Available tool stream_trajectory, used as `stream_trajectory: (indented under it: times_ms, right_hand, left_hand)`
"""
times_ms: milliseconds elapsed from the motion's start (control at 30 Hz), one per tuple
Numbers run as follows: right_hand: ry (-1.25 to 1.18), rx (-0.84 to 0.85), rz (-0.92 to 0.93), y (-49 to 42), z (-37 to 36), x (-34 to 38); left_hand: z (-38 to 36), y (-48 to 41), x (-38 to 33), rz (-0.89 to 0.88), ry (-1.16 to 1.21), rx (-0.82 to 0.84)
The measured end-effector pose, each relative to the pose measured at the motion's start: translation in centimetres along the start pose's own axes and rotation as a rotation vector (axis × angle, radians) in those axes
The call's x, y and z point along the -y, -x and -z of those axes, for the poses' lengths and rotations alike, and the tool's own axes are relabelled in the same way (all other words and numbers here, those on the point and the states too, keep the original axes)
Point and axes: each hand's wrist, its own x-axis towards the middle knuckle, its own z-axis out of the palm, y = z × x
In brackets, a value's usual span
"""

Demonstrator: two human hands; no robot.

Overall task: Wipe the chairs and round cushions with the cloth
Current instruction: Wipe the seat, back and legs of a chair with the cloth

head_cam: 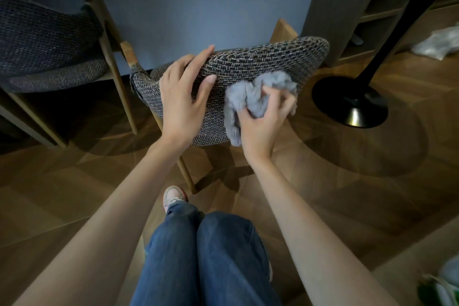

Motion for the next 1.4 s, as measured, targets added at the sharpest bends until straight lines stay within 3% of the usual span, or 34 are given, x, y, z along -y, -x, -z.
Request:
stream_trajectory:
  times_ms: [133,300,367,533,700,867,1033,1100,1267,1400]
  right_hand:
    - [0.094,0.103,-0.080,2.4,-0.5,-3.8]
    - [0.109,0.208,-0.313,3.1,-0.2,-5.1]
    - [0.069,0.149,-0.255,2.5,0.7,-3.0]
    - [-0.080,-0.038,0.125,-1.5,1.7,5.0]
    - [-0.029,-0.019,0.163,-1.5,-0.2,3.4]
    - [0.081,0.129,0.058,2.0,-1.3,-2.2]
    - [0.228,0.355,-0.234,5.0,-0.4,-5.9]
    - [0.177,0.300,-0.205,5.0,0.1,-4.8]
    - [-0.026,0.002,0.158,1.8,0.7,3.6]
    - [-0.029,-0.034,0.220,-0.4,-1.3,5.5]
  left_hand:
    - [-0.2,0.1,0.2,-0.021,0.012,-0.021]
    - [-0.2,0.1,0.3,-0.025,0.017,-0.024]
    - [-0.1,0.1,0.4,-0.020,0.023,-0.027]
    - [0.0,0.1,0.8,-0.063,0.033,-0.027]
    - [0.5,-0.2,1.6,-0.071,0.048,-0.022]
    - [0.5,0.0,1.6,-0.062,0.065,-0.017]
    - [0.8,0.0,1.6,-0.059,0.095,0.013]
    - [1.0,-0.1,1.9,-0.059,0.101,0.028]
    - [1.5,0.2,3.5,-0.032,0.108,0.047]
    - [2.0,0.2,4.2,-0.019,0.109,0.072]
